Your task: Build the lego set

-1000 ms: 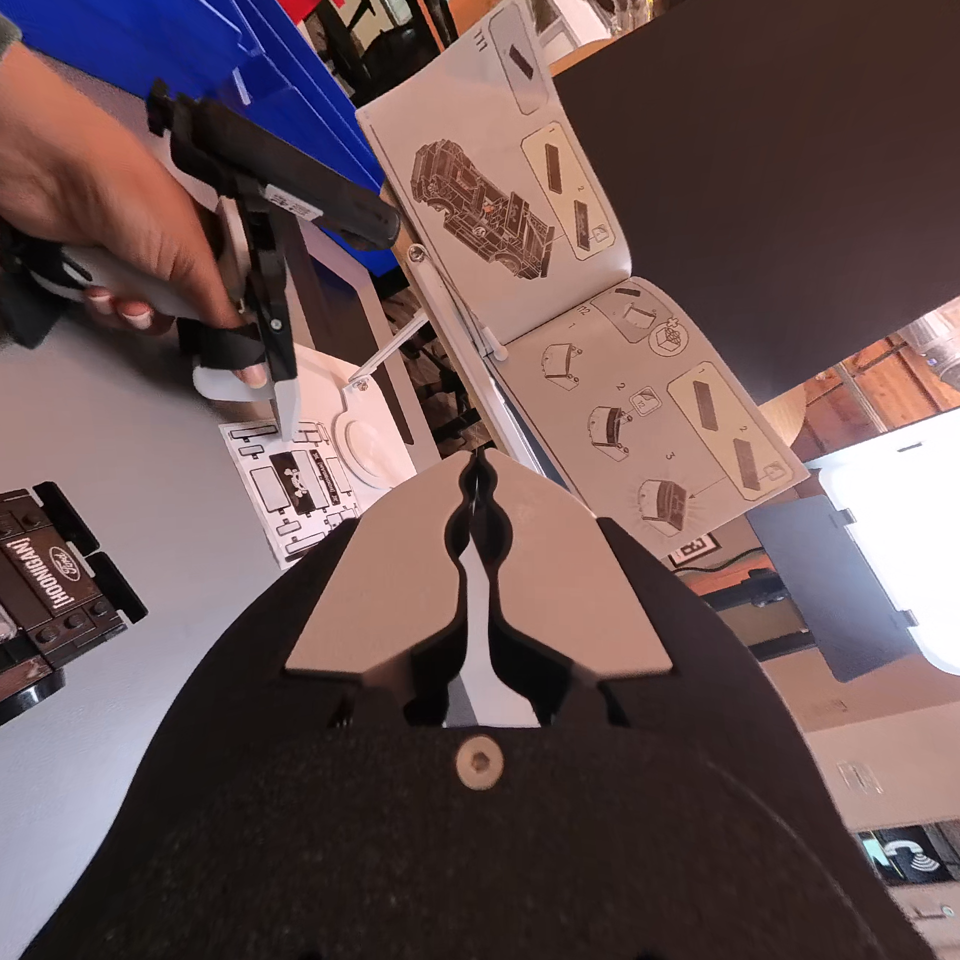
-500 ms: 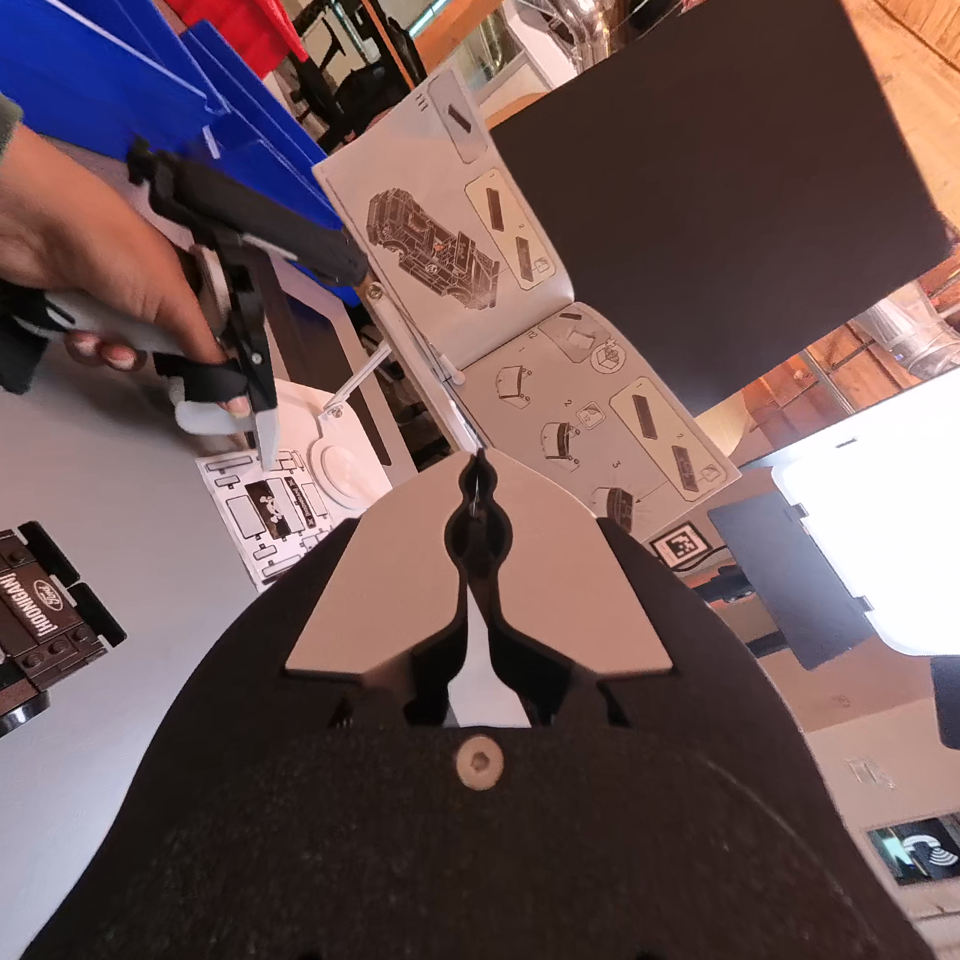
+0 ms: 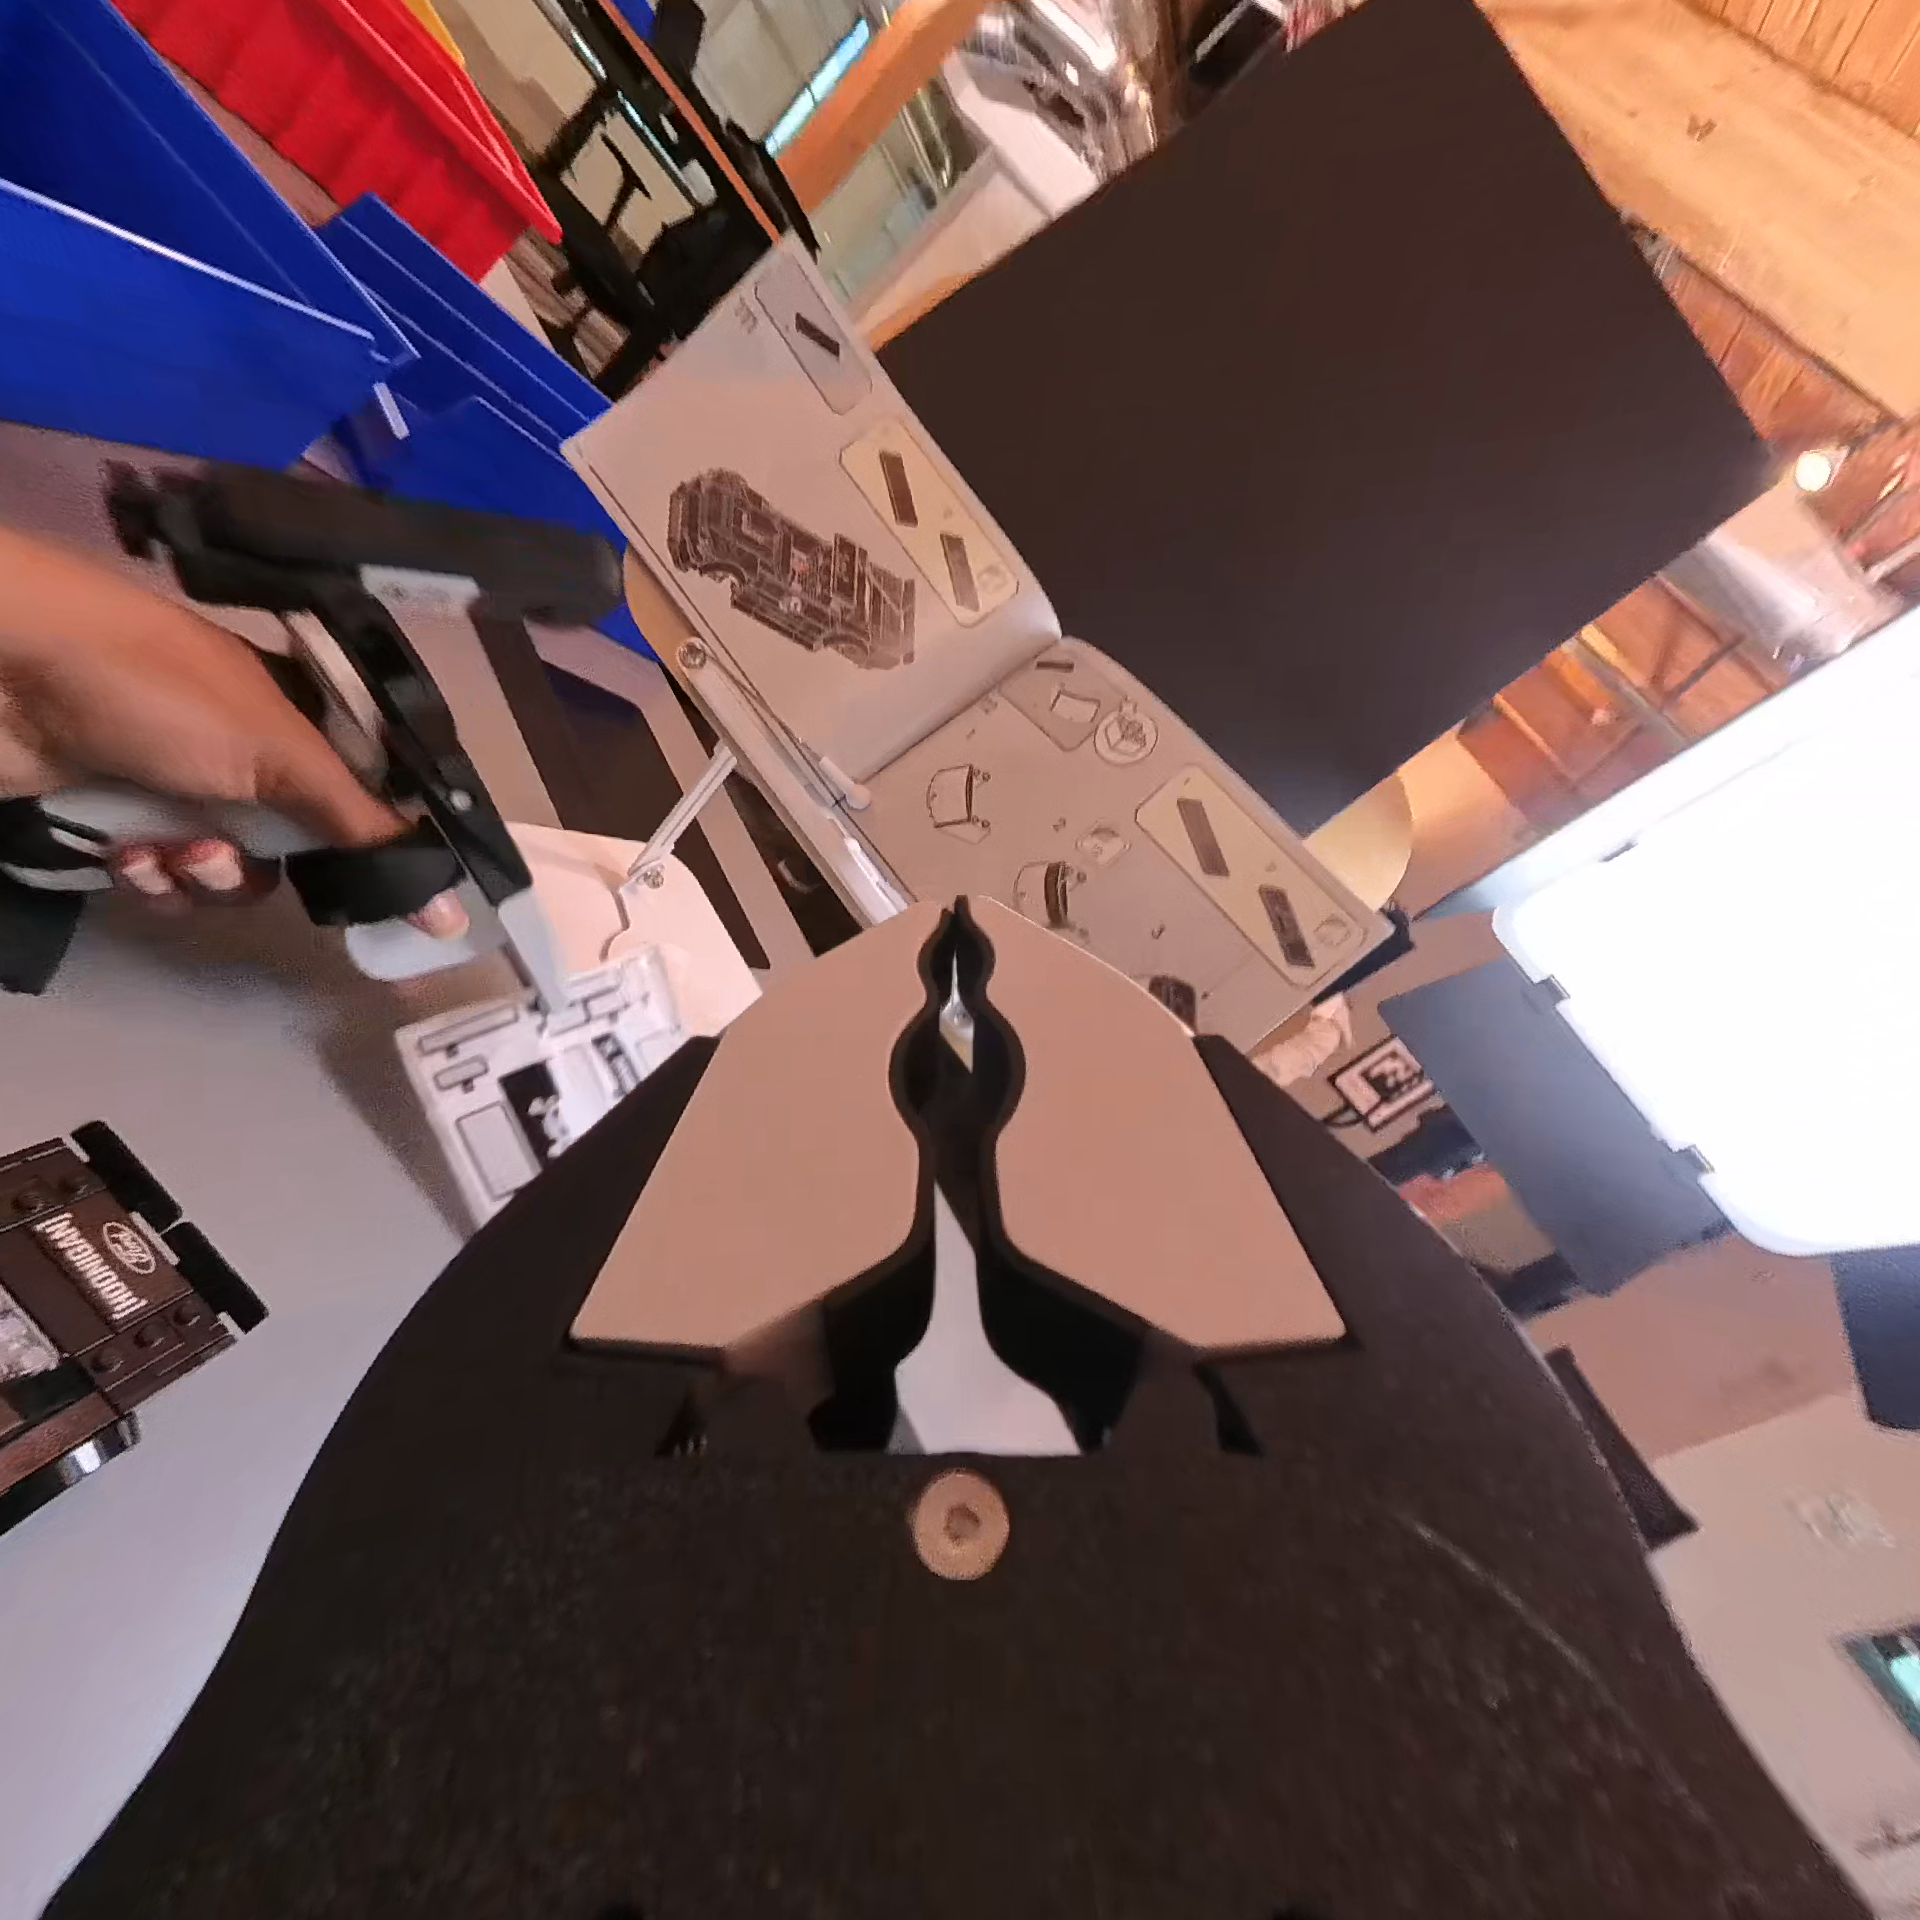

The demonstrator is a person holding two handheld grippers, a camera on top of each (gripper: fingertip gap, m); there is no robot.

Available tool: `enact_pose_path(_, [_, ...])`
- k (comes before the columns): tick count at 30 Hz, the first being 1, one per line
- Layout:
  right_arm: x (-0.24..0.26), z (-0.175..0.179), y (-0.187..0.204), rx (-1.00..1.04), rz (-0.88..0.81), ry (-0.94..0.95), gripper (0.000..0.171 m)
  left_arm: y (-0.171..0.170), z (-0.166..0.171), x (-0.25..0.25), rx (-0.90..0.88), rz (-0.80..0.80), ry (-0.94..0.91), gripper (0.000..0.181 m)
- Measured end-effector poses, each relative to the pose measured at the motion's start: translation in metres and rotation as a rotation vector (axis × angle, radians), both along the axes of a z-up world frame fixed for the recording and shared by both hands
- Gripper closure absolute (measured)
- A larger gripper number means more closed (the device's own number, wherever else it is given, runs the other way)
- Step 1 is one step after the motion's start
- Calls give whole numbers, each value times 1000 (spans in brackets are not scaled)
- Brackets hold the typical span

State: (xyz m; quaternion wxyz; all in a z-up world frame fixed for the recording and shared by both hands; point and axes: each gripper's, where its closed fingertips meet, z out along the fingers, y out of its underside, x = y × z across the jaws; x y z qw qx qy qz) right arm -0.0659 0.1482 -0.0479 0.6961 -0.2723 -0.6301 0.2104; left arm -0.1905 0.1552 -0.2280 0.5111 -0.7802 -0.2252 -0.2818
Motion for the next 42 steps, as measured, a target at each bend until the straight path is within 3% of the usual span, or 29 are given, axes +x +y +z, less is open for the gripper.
enact_pose_path(5, [-20, -12, 5, -266, -51, 56, 171, -34, 58, 4, 259, 170, 14, 181])
enact_pose_path(9, [-37, -24, -24, -500, 40, 132, 171, -72, 85, 27, 415, 205, -9, 181])
enact_pose_path(11, [-43, -31, -37, -522, 49, 151, 171, -88, 94, 34, 481, 225, -29, 181])
enact_pose_path(16, [-48, -39, -67, -480, 51, 178, 171, -118, 111, 44, 659, 253, -109, 181])
enact_pose_path(20, [-48, -41, -80, -389, 5, 185, 171, -124, 114, 50, 719, 234, -149, 181])
enact_pose_path(42, [-44, -57, -84, 68, -61, 103, 171, -116, 93, 61, 670, 179, -181, 181])
